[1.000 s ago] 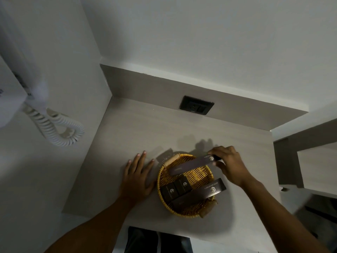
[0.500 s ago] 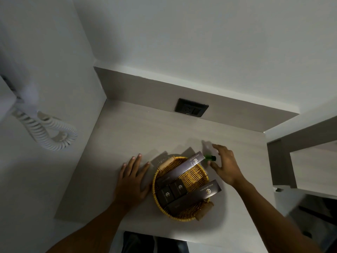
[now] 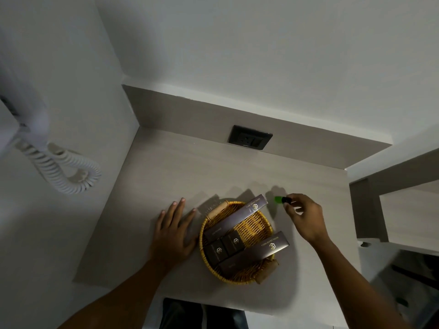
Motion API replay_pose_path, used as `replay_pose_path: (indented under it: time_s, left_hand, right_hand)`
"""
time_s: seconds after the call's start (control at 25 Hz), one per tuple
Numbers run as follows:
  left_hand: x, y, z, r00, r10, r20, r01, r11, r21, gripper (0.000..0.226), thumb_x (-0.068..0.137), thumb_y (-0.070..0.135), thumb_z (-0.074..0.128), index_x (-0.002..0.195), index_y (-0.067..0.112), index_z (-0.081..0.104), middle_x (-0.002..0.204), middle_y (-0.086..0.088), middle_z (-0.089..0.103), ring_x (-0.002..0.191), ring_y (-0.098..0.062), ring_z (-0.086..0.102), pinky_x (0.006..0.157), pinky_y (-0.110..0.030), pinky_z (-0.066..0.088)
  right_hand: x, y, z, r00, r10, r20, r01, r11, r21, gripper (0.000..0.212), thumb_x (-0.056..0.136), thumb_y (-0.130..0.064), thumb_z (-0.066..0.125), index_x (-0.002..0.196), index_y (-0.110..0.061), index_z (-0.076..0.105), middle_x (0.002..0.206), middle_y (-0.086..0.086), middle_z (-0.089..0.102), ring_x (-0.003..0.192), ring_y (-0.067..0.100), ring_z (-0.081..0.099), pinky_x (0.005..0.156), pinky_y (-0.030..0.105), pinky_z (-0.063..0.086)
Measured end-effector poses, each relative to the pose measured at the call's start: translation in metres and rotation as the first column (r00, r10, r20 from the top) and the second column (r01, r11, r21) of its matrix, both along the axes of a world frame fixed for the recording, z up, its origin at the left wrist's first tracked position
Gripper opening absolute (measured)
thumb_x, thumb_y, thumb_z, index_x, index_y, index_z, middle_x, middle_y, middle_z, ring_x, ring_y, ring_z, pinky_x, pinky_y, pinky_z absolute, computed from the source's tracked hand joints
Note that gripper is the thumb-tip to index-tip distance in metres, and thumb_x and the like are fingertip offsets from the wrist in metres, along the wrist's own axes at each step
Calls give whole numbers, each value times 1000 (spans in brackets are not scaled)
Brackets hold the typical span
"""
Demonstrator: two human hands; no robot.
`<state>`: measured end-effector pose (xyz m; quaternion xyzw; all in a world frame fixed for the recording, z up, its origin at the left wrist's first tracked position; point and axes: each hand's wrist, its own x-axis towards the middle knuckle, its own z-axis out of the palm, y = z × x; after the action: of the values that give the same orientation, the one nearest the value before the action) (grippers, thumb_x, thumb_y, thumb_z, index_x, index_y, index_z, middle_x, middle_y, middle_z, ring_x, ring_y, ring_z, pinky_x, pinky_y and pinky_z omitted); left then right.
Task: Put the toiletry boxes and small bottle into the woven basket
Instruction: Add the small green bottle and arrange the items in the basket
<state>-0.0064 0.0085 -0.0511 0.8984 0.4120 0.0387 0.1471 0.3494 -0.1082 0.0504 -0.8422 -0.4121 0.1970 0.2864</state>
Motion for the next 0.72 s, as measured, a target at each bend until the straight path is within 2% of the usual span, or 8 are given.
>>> replay_pose_path:
  time_s: [0.08,0.12,0.16,0.24,0.32,0.4,0.72]
  left_hand:
    - [0,0,1,1000,7,-4,-7,1000,-9,83,80,61,52,154,30,31,167,-8,17,154,-27,13,119,-52,17]
    - [1,-1,2,1000,9,-9,-10,1000,-12,84,79,61,52,154,30,30,167,-8,16,154,-27,12,120,-51,16]
    - [1,-1,2,1000,11,-16,-11,1000,-16,84,79,61,52,154,30,29,168,-7,15,154,-27,11,120,-51,15]
    - [1,-1,4,999,13,-31,-14,1000,-19,84,79,61,51,155,31,29,168,-7,14,154,-26,10,120,-50,13]
    - [1,-1,5,999,16,-31,-17,1000,-19,84,80,61,50,155,30,29,168,-7,15,154,-26,10,120,-49,12]
    - [1,-1,4,1000,17,-21,-17,1000,-22,84,80,61,51,154,30,29,168,-7,15,154,-26,10,120,-50,12]
    - [1,-1,4,1000,15,-22,-16,1000,-27,85,79,61,52,155,31,28,168,-7,14,154,-26,8,121,-52,17]
  right_hand:
    - [-8,-9,19,998,20,64,-26,996,90,15,86,-21,67,101,-21,64,96,-2,69,80,5,62,63,24,48]
    - [-17,-15,26,992,61,113,-71,994,87,14,86,-26,67,100,-26,63,94,-7,67,80,4,60,64,25,47]
    - [-29,-19,29,978,120,171,-129,991,40,14,85,-31,65,99,-29,62,92,-11,66,80,4,59,67,28,46]
    - [-55,-23,25,921,263,286,-228,962,-151,16,83,-39,60,98,-32,62,93,-14,66,85,10,59,76,33,42]
    - [-74,-19,14,863,365,349,-248,908,-337,24,84,-44,53,101,-31,64,98,-11,68,94,15,59,85,37,39]
    - [-83,-14,4,840,400,368,-225,872,-435,31,87,-46,48,105,-27,64,104,-7,68,100,18,57,91,39,36]
    - [-91,-12,-3,800,405,441,-223,885,-409,25,85,-42,55,97,-23,66,97,-3,70,92,21,60,88,42,39]
